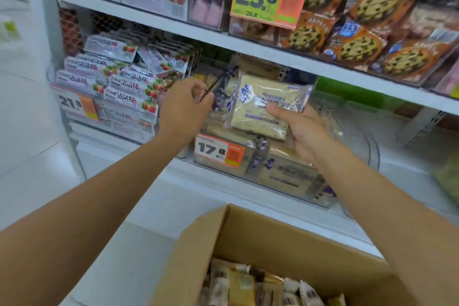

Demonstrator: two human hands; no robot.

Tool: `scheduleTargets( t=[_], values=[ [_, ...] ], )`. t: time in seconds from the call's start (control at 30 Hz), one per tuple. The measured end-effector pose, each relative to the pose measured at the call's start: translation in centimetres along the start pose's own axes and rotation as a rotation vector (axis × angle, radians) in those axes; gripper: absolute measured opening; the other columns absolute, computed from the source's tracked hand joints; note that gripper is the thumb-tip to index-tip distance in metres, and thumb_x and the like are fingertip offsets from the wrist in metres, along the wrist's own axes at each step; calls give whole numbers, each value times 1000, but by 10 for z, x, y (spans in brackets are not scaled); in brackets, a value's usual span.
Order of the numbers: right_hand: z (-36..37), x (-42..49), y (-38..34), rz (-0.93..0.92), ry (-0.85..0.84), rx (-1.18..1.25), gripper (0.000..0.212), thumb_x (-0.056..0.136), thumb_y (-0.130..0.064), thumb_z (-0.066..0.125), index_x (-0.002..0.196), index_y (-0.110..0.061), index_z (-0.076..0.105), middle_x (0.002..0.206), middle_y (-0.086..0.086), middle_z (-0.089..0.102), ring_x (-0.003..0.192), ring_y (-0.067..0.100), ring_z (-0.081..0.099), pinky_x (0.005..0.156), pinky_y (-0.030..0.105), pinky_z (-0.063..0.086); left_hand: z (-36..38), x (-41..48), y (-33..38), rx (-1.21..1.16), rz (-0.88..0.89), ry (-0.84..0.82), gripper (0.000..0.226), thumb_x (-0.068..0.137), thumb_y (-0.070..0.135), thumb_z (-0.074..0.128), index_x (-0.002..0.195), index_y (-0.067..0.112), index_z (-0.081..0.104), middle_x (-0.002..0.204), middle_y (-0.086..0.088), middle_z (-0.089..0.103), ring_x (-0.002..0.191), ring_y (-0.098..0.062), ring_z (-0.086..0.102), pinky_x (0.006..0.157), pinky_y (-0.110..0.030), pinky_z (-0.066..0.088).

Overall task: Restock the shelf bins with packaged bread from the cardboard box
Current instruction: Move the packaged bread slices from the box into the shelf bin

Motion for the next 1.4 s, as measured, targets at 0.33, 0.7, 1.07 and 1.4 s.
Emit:
scheduleTargets(
  t=[0.33, 0.7, 1.07, 1.4],
  values=[
    [46, 85, 1, -68, 245, -539, 97, 71, -61, 76, 136, 3, 42, 134, 12, 52, 123, 26, 52, 88, 27, 41, 23, 4, -32, 84, 152, -33, 24, 94, 34, 61, 115, 29, 50, 99, 6, 58, 78, -13, 54, 66, -37, 49],
    [27, 58, -2, -439, 350, -1073, 113, 72, -60, 76, 155, -18, 10, 148, 15, 30, 139, 33, 24, 119, 46, 16, 21, 2, -33, 55, 136, -18, 23, 93, 34, 61, 115, 33, 51, 103, 15, 60, 82, -7, 58, 66, -33, 50],
    [42, 78, -5, -683, 58, -1569, 81, 87, -67, 53, 153, -43, 13, 164, 6, 12, 150, 26, 10, 121, 49, 3, 23, 3, -35, 65, 152, -17, 24, 93, 35, 61, 115, 34, 51, 102, 14, 59, 80, -9, 57, 64, -35, 52],
    [42, 64, -5, -690, 56, -1618, 81, 89, -66, 49, 153, -44, 4, 165, 6, 1, 151, 26, 5, 117, 53, 4, 22, 3, -31, 88, 158, -21, 25, 93, 31, 62, 116, 30, 51, 106, 7, 54, 79, -13, 55, 55, -29, 45]
  ],
)
Point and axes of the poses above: each hand's wrist, its own x-axis towards the middle knuckle, its own z-axis out of the palm, y = z × x, the point moved 3 cm from there along x, towards the middle knuckle
